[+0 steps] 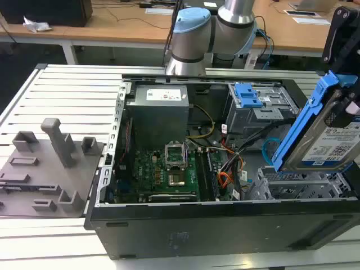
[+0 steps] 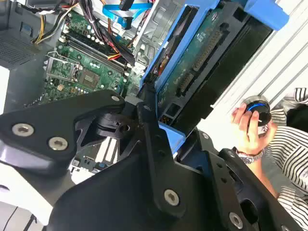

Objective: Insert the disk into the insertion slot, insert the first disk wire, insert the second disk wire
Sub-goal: 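Insert the disk into the insertion slot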

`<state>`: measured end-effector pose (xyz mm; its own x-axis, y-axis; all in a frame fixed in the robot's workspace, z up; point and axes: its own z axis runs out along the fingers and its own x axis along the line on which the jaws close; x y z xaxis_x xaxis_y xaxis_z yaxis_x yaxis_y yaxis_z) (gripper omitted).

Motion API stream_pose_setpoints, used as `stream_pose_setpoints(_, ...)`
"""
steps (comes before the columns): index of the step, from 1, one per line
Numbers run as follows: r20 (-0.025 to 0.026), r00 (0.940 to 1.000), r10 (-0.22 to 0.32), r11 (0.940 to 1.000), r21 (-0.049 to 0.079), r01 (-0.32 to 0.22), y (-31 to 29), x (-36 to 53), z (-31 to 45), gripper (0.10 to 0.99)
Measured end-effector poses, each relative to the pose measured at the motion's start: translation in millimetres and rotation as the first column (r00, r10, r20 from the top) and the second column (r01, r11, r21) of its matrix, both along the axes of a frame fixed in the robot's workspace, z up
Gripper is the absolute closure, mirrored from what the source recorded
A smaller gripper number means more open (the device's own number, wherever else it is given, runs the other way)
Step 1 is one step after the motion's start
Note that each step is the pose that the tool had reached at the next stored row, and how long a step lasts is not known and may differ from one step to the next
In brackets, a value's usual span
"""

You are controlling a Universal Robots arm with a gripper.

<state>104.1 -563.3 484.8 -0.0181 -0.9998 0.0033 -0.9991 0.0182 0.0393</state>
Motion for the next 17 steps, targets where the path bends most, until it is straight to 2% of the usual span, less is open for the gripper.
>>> stream_pose_setpoints(7,0.0000,1.0000,0.000,1.0000,0.000,0.000,0.0,0.0,-5.1,0.722)
stream_pose_setpoints(12,0.0000,1.0000,0.000,1.0000,0.000,0.000,0.0,0.0,-15.5,0.722)
stream_pose_setpoints(17,0.0000,1.0000,0.000,1.0000,0.000,0.000,0.0,0.0,-21.9,0.722)
